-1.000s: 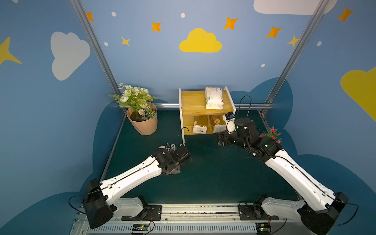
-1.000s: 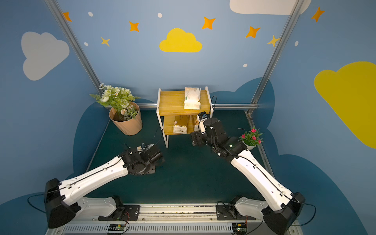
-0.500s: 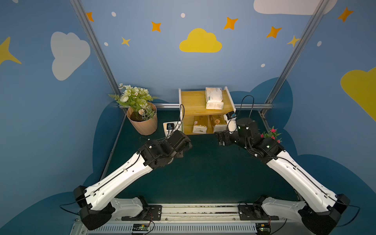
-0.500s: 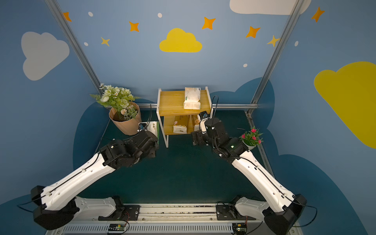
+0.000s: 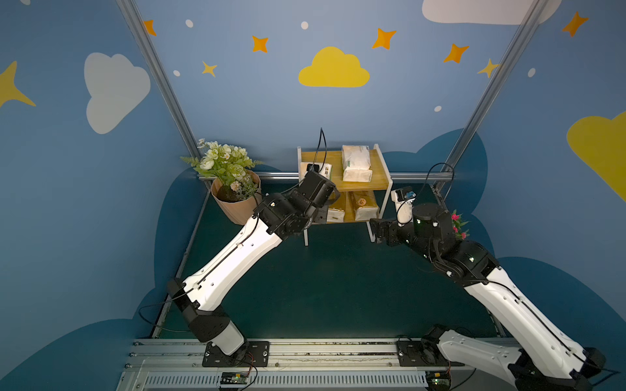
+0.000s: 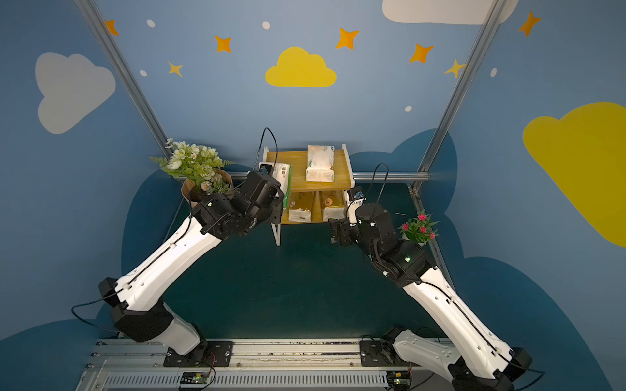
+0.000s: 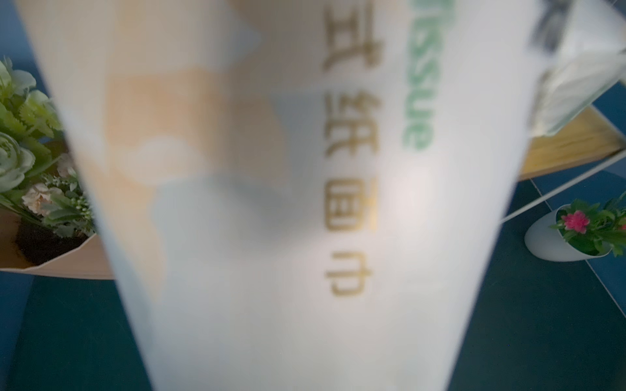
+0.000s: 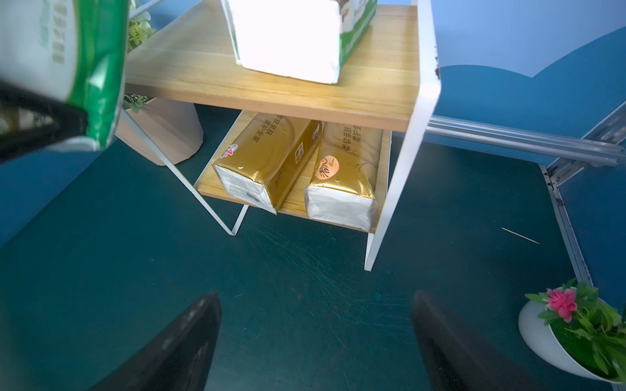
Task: Place the tissue boxes on the shelf by color
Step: Place a box of tissues on the shelf.
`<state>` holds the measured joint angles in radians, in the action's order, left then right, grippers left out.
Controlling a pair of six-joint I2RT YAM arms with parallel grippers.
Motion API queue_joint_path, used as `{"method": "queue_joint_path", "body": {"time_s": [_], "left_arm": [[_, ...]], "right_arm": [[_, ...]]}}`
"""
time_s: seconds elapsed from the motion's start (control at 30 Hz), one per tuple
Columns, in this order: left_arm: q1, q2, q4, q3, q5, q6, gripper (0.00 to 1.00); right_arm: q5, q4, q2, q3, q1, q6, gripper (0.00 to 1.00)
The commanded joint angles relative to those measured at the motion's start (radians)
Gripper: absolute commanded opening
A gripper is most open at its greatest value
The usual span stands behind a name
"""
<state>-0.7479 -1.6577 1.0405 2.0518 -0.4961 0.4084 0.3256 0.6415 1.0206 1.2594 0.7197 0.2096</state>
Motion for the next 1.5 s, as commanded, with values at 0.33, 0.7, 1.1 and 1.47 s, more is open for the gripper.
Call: {"method": "queue_joint_path", "body": {"time_s": [0.33,0.7,1.1,1.47], "left_arm": [[0.07,-0.233,0.15,0.397,0.131,-0.046,0.23],[0.084,-0.318,0.148,0.474,0.145,-0.001,0.29],[0.084,-0.363,0.148,0.527,0.155,0.057,0.94],[0.074,-0.379,0.118,0.537,0.157,0.073,1.0]], "right_arm": [[0.107,0.04,-0.028,-0.043,0.027,0.054,0.94],[0.125,0.056,-0.037,-0.061,0.028,0.051,0.95],[0.134,0.081,-0.088,-0.087,0.029,0.045,0.96],[0.125,0.088,-0.096,-0.099,0.027,0.044,0.97]]}}
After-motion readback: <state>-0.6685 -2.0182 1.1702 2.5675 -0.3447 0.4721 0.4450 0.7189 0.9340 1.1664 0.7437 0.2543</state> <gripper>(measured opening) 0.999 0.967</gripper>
